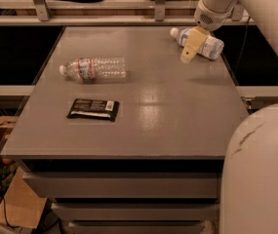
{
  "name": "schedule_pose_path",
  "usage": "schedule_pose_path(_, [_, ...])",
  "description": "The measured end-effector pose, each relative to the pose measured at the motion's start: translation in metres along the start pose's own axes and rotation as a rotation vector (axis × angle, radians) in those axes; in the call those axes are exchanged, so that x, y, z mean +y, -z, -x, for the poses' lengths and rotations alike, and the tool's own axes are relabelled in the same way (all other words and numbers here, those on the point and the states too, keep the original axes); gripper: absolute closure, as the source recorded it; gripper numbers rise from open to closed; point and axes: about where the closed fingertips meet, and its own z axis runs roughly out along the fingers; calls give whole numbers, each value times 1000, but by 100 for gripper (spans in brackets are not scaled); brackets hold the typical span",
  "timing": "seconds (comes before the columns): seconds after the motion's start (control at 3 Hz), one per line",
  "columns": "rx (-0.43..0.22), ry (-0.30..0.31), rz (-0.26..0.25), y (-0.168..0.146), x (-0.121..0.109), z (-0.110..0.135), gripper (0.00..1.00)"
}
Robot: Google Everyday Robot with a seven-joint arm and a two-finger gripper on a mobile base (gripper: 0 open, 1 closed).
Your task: Place blue plastic bottle upright
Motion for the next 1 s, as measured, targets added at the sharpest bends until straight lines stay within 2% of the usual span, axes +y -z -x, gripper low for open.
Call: schedule_pose_path(1.0, [-8,-50,-21,-38,-21,9,0])
